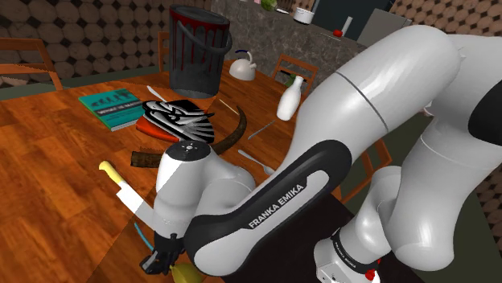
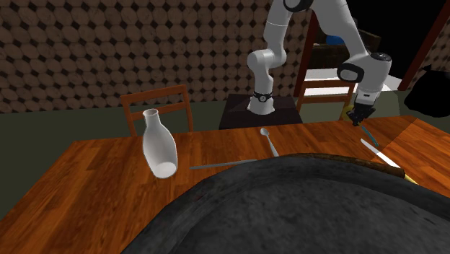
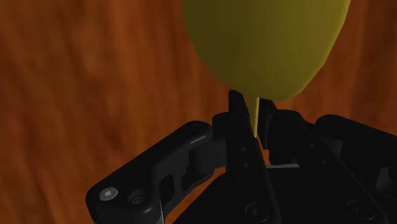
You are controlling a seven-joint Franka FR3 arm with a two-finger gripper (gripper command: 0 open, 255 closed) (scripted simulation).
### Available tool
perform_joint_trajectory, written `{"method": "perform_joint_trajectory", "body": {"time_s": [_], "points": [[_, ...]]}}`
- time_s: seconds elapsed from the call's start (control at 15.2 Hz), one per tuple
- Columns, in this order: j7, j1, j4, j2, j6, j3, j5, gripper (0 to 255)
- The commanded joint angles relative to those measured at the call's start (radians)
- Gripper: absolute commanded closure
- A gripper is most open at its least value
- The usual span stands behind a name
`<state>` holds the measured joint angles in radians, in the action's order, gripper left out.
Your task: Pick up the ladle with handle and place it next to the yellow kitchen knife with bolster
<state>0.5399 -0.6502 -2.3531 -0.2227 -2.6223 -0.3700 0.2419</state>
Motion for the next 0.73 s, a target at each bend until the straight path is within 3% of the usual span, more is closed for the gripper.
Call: {"method": "perform_joint_trajectory", "body": {"time_s": [0.0, 0.26, 0.33, 0.66], "points": [[0.001, -0.001, 0.000, -0.004, -0.004, 0.001, -0.001, 255], [0.001, 0.000, 0.000, -0.004, -0.004, 0.001, -0.001, 255], [0.001, -0.001, 0.000, -0.004, -0.004, 0.001, -0.001, 0], [0.001, 0.000, 0.000, -0.004, -0.004, 0.001, -0.001, 0]]}}
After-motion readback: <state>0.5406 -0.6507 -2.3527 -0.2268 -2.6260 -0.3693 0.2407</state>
